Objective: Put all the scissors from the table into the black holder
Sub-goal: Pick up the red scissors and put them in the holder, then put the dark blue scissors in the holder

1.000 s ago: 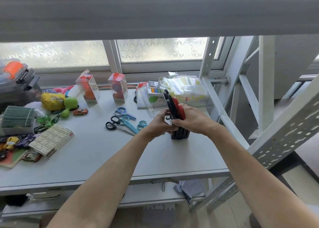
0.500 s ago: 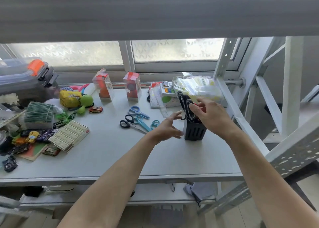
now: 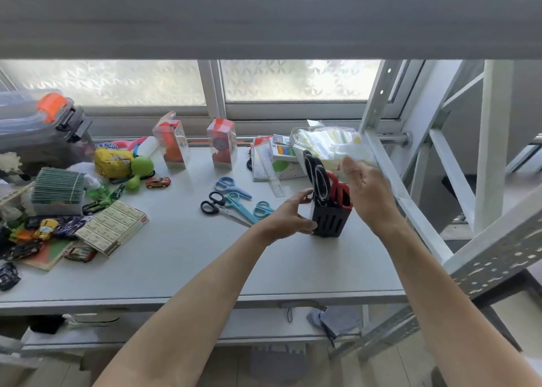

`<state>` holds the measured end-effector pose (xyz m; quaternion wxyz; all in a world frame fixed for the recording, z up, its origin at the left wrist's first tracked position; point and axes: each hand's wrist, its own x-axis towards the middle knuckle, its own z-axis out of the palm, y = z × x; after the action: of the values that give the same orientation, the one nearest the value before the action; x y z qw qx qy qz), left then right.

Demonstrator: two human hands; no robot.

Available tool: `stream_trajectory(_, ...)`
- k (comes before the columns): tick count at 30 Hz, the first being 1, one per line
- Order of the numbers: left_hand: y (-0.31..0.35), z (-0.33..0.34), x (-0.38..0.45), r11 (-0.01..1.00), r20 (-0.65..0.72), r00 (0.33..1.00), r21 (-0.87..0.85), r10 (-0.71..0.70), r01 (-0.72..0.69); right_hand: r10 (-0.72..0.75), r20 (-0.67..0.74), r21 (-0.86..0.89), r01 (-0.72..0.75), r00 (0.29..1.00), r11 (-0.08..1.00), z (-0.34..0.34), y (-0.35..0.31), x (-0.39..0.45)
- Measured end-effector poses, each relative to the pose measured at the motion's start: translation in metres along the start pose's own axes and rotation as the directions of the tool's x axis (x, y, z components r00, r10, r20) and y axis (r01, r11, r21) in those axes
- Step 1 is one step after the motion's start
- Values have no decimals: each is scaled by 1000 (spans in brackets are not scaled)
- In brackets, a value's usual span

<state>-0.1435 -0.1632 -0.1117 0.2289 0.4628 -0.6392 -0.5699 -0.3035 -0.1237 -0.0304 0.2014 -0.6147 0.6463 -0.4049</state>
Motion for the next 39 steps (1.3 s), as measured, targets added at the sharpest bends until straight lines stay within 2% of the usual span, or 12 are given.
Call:
stream_trajectory(3, -5, -4, -1, 1000, -89, 996, 11, 23, -22, -142, -205, 0, 145, 969, 989, 8, -19, -12)
stream_trajectory(6, -17, -25, -6, 999, -378, 925, 33, 31, -20, -322, -274, 17, 340, 906, 940, 29, -44, -27)
stream_trajectory(8, -30, -49, -10, 997, -606, 795, 59, -7, 54, -390, -170, 21, 399, 905, 917, 54, -53, -35)
stream_trajectory(10, -46, -76, -17, 979, -775, 629, 75, -63, 190, -368, 16, 19, 368, 930, 930, 86, -54, -38)
stream_trajectory(11, -55, -89, -20, 964, -823, 560, 67, -93, 259, -318, 116, 2, 320, 941, 948, 104, -51, -38)
stream_trajectory(13, -70, -112, -26, 927, -850, 502, 43, -162, 373, -181, 294, -51, 205, 938, 977, 136, -44, -34)
stream_trajectory(17, -90, -141, -30, 873, -763, 574, 27, -296, 486, -24, 533, -205, 157, 846, 966, 188, -38, -21)
stream_trajectory(22, -99, -154, -30, 893, -662, 657, -43, -361, 447, 83, 641, -357, 201, 763, 912, 222, -34, -9)
stream_trajectory(25, -98, -157, -29, 916, -631, 671, -188, -389, 355, 82, 601, -377, 192, 795, 906, 229, -31, -12)
stream_trajectory(30, -91, -155, -36, 866, -581, 651, -415, -489, 280, 14, 502, -327, 174, 865, 929, 229, -22, -21)
stream_trajectory(36, -57, -148, -56, 885, -414, 876, -465, -247, 30, -114, 332, -251, 204, 936, 946, 208, -27, -23)
stream_trajectory(39, -37, -147, -62, 866, -332, 932, -499, -149, -40, -226, 225, -179, 268, 948, 947, 184, -32, -28)
